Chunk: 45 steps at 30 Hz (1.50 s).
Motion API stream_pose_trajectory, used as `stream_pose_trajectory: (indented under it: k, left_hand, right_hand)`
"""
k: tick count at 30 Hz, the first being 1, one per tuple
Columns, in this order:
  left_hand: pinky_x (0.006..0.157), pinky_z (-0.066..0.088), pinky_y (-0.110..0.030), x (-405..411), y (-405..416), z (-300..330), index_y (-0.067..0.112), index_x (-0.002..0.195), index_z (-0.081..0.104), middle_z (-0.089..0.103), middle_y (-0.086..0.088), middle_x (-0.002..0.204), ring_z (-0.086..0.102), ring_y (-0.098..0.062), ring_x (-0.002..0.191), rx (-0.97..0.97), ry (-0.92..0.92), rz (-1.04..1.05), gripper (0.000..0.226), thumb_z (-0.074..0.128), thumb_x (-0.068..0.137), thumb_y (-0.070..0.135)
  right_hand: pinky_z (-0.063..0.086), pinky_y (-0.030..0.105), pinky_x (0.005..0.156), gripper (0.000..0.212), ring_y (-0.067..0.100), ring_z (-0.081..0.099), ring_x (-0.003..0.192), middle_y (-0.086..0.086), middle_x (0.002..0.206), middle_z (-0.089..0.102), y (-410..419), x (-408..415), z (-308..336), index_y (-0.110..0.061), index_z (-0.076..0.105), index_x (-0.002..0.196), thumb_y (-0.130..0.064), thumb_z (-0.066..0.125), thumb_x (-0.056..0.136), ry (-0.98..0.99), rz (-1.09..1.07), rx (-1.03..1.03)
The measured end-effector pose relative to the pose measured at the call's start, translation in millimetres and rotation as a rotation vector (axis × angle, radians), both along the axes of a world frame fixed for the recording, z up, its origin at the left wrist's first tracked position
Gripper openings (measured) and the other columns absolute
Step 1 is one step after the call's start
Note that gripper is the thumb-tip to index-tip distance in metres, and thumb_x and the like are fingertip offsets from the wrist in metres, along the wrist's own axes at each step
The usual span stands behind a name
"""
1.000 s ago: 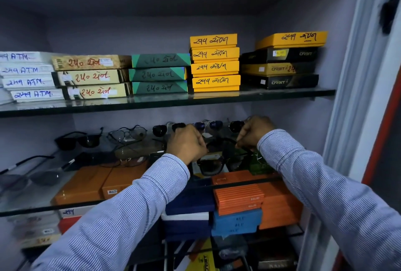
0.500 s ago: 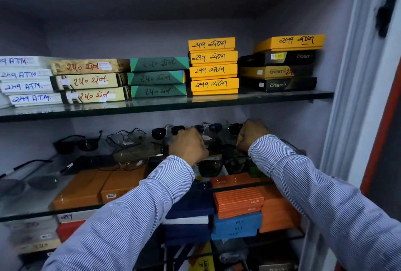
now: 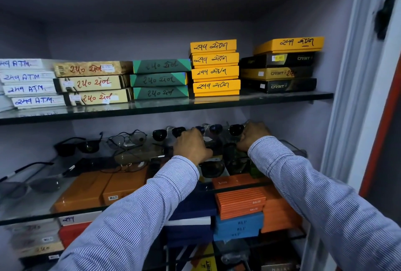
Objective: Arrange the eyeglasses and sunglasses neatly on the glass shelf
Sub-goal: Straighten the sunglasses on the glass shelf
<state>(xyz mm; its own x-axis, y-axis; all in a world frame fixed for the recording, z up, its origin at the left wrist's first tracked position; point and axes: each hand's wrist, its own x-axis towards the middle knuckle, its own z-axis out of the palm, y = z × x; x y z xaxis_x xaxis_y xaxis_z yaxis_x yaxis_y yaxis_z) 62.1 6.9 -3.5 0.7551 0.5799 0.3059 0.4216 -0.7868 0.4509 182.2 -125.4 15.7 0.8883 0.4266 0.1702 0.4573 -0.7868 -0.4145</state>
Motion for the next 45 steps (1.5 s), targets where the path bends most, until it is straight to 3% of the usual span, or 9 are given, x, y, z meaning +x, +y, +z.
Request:
stream_pose_trajectory:
  k: [14, 26, 35, 41, 43, 45]
  left_hand:
    - [0.089, 0.064, -0.046, 5, 4, 4, 0.008, 0.107, 0.074, 0.077, -0.013, 0.109, 0.074, -0.032, 0.099, -0.003, 0.036, -0.001, 0.029, 0.079, 0.08, 0.018]
    - [0.095, 0.061, -0.044, 3, 0, 7, 0.005, 0.111, 0.074, 0.076, -0.016, 0.112, 0.073, -0.035, 0.106, -0.031, 0.01, 0.004, 0.03, 0.077, 0.083, 0.017]
    - [0.092, 0.061, -0.042, 1, -1, 8, 0.005, 0.114, 0.072, 0.074, -0.016, 0.114, 0.072, -0.034, 0.107, -0.015, 0.036, 0.015, 0.033, 0.078, 0.084, 0.018]
    - [0.085, 0.066, -0.046, -8, 4, 13, 0.008, 0.103, 0.073, 0.075, -0.013, 0.103, 0.076, -0.036, 0.093, -0.041, 0.014, -0.03, 0.041, 0.084, 0.078, 0.038]
    - [0.08, 0.067, -0.044, -22, 11, 18, 0.01, 0.093, 0.076, 0.077, -0.012, 0.096, 0.077, -0.034, 0.082, -0.016, -0.036, -0.026, 0.034, 0.082, 0.08, 0.041]
    - [0.076, 0.066, -0.038, -42, 24, 24, 0.016, 0.08, 0.076, 0.075, -0.004, 0.085, 0.073, -0.023, 0.072, 0.017, -0.111, -0.008, 0.021, 0.08, 0.084, 0.036]
  right_hand:
    - [0.056, 0.042, 0.089, 0.055, 0.033, 0.062, 0.108, 0.018, 0.127, 0.054, -5, -2, 4, -0.004, 0.054, 0.128, -0.019, 0.073, 0.078, 0.008, 0.0, -0.051]
    - [0.056, 0.043, 0.09, 0.065, 0.034, 0.061, 0.111, 0.016, 0.128, 0.056, -8, -4, 8, -0.007, 0.055, 0.13, -0.024, 0.079, 0.072, 0.024, -0.003, -0.083]
    - [0.057, 0.039, 0.084, 0.056, 0.032, 0.063, 0.106, 0.015, 0.12, 0.062, -7, -6, 10, -0.007, 0.06, 0.125, -0.021, 0.08, 0.074, 0.001, -0.021, -0.135]
    - [0.056, 0.036, 0.079, 0.047, 0.03, 0.066, 0.101, 0.014, 0.114, 0.064, -8, -18, 18, -0.007, 0.064, 0.116, -0.019, 0.08, 0.073, -0.086, -0.027, -0.154]
    - [0.056, 0.039, 0.082, 0.04, 0.033, 0.064, 0.1, 0.014, 0.111, 0.062, -6, -24, 21, -0.008, 0.066, 0.11, -0.024, 0.077, 0.075, -0.156, 0.001, -0.104]
    - [0.056, 0.037, 0.081, 0.029, 0.032, 0.063, 0.09, 0.013, 0.094, 0.06, 1, -37, 25, -0.007, 0.069, 0.096, -0.03, 0.071, 0.079, -0.213, 0.075, -0.029]
